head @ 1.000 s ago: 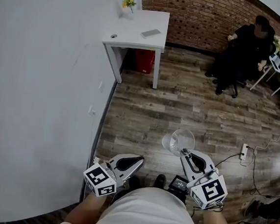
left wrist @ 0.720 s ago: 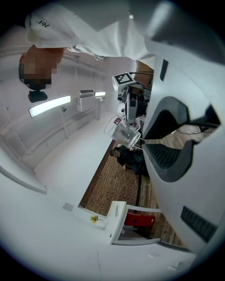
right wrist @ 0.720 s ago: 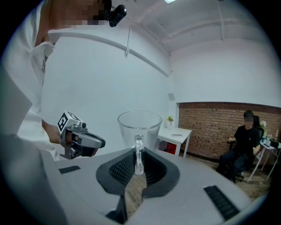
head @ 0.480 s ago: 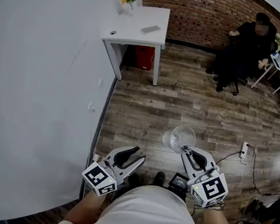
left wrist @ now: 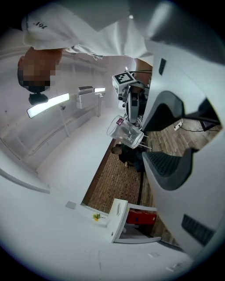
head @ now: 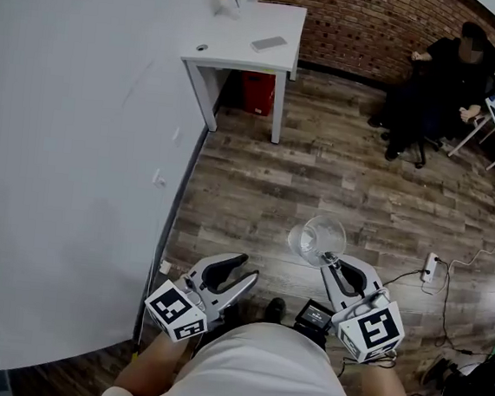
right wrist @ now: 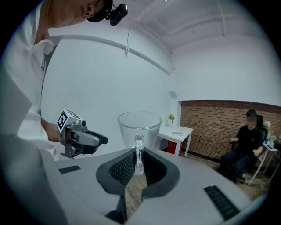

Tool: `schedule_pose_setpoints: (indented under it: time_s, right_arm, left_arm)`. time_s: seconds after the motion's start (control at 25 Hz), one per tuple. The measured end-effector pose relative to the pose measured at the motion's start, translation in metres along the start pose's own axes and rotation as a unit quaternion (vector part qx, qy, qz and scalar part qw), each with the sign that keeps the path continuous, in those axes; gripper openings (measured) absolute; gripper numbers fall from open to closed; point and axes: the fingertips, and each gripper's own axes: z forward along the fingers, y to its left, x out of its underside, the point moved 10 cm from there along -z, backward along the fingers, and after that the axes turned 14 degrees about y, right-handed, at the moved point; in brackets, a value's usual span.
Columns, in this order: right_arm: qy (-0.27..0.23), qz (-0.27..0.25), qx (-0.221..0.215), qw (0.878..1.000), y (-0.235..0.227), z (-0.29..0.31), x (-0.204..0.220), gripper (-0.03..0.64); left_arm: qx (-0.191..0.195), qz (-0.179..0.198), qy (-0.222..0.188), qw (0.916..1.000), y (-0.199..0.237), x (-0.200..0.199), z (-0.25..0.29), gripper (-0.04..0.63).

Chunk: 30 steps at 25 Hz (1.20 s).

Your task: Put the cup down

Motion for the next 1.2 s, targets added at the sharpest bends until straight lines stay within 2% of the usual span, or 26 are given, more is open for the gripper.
schedule_pose_setpoints:
  time_s: [0.44, 0.64, 0.88, 1.2]
  right_arm:
    - [0.002, -0.013, -0.031, 0.999, -0.039, 0.008, 0.006, 0.037]
    - [0.004, -0.015, -0.047, 0.999, -0.053, 0.027, -0.002, 0.035]
    - [0.01, -0.015, -0.045, 0.999, -0.062, 0.074, -0.026, 0.035]
    - [0.009, 0.001, -0.011, 1.0, -0.076, 0.154, -0.082, 0.035]
  left_arm:
    - [-0.029, -0.011, 0.001, 0.9995, -0.006, -0.003, 0.028, 0.14]
    - [-0.046, -0.018, 0.011, 0.9987, 0.008, -0.007, 0.029, 0.14]
    - [-0.051, -0.008, 0.012, 0.9986, 0.071, -0.024, 0.023, 0.14]
    - [-0.013, 0.011, 0.017, 0.9997, 0.177, -0.066, 0.024, 0.14]
